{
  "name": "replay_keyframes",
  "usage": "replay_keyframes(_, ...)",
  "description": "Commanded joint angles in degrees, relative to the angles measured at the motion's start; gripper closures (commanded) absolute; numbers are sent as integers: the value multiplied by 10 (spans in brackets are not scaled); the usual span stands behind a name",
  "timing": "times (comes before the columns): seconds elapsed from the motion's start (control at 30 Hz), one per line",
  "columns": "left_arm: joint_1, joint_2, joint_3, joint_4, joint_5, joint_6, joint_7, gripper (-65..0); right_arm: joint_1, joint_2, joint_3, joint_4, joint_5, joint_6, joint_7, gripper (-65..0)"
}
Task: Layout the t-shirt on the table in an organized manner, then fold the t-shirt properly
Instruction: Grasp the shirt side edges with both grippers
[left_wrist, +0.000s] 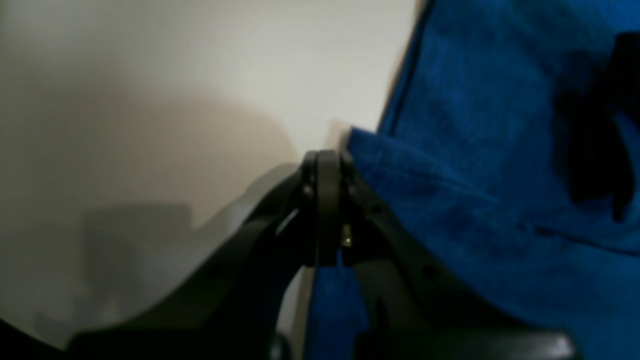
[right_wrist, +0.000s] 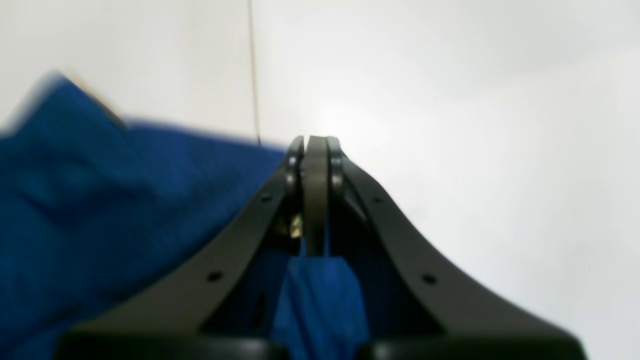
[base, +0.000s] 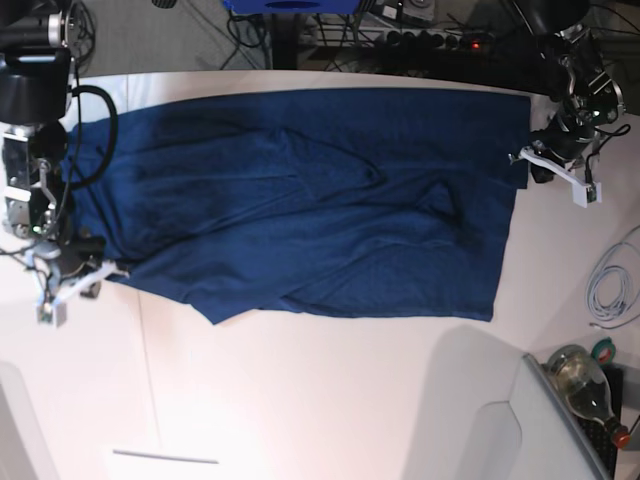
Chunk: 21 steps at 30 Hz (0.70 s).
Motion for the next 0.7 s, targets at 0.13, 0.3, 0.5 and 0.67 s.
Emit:
replay_keyframes(0.13, 56, 19, -1, 80, -98, -3, 40, 0, 42, 0, -14, 8, 1, 5, -29, -171)
replay_keyframes(0.3, 74, 26, 5, 86, -125, 0, 42, 0, 92, 3, -51, -78, 1, 5, -45, -410)
replay_keyframes(0.5, 38, 22, 1, 14, -41, -2, 39, 0, 156, 2, -65, -199, 1, 6, -27, -419)
replay_keyframes(0.67, 21, 7, 2, -19, -23, -2, -8, 0, 157, 2, -65, -202, 1, 6, -11, -419)
